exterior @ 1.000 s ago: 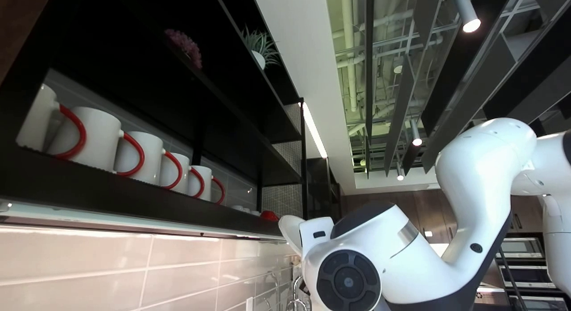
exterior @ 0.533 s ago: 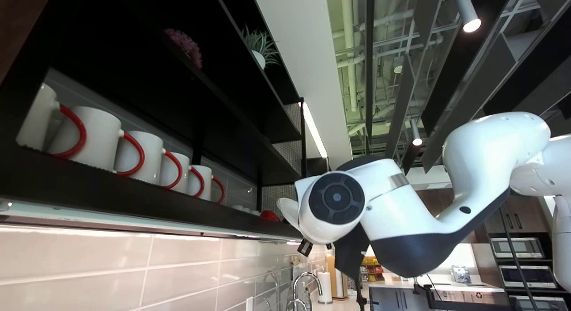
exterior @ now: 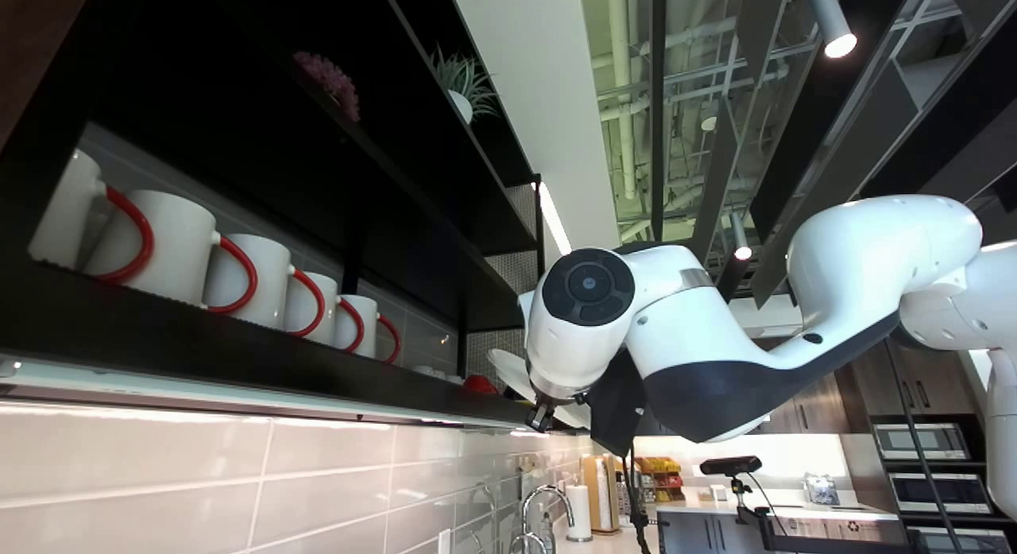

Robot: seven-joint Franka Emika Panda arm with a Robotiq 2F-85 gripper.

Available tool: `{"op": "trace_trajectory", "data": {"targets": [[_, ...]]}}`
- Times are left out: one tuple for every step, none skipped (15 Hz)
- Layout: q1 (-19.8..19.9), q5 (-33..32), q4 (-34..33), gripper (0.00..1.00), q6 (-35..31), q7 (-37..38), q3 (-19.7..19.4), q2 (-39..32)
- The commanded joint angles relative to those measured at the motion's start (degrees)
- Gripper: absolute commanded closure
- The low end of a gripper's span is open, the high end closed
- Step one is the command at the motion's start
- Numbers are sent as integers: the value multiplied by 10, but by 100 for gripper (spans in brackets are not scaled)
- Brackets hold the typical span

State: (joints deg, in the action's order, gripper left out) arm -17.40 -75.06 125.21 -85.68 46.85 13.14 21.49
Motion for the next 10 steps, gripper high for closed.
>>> {"op": "trace_trajectory", "data": {"targets": [[4,6,-7,99,-27,-26,-3,14],[2,12,-16,99,-46,-50,-11,21],[4,13,-26,99,-55,-70,-14,22],[5,21,-40,99,-66,-97,-20,25],[9,24,-55,99,-67,-117,-22,24],[13,26,-71,99,-64,-139,-23,22],[15,28,-85,99,-64,-165,-25,22],[19,29,-102,99,-58,-190,-25,18],[22,34,-120,99,-56,-214,-27,13],[25,38,-133,99,-56,-238,-28,9]]}}
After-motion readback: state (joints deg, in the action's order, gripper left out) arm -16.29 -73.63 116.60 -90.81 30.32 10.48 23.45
